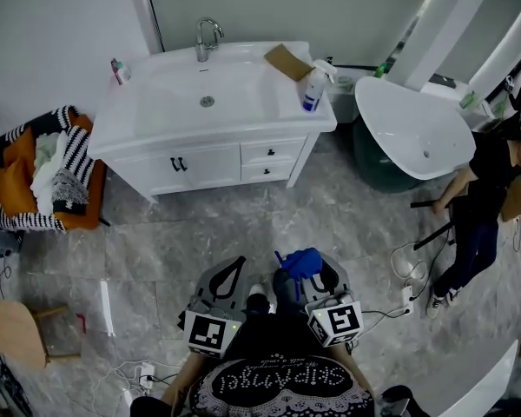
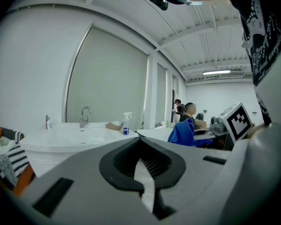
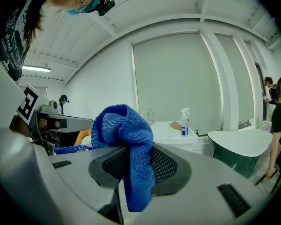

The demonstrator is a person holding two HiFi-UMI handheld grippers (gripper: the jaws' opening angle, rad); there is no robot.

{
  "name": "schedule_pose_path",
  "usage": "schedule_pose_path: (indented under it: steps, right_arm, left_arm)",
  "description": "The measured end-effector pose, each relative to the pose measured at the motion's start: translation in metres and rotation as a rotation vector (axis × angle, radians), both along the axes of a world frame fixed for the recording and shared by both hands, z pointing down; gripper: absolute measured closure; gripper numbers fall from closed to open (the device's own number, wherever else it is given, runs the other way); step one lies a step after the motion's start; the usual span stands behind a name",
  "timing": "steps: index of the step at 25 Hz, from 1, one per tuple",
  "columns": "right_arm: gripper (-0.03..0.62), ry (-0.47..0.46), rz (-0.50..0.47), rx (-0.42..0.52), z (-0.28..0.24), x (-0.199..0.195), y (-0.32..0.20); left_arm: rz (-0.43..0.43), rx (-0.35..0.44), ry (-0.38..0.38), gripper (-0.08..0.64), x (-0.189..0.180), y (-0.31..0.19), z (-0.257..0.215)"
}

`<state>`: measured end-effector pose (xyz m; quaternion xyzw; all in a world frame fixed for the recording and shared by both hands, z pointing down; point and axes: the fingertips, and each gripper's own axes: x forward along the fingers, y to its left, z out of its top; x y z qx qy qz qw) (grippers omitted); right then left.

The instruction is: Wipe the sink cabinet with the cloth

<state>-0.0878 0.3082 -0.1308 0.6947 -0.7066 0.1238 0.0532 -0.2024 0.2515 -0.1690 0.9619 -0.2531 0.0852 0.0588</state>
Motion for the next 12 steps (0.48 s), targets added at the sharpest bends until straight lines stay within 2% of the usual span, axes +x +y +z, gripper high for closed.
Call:
schedule_pose_path:
  steps: [9, 12]
  right_arm:
    - [0.477, -0.001, -0.06, -0.008, 0.004, 0.008, -0.027]
    - [0.477, -0.007, -0.069, 0.0, 0.004, 0.015, -0.035]
  left_arm:
    - [-0.062, -0.01, -0.01, 0.558, 0.006, -0.019, 0.006]
    - [-0.059, -0.04, -0.039, 0.557, 0.014, -0.021, 0.01]
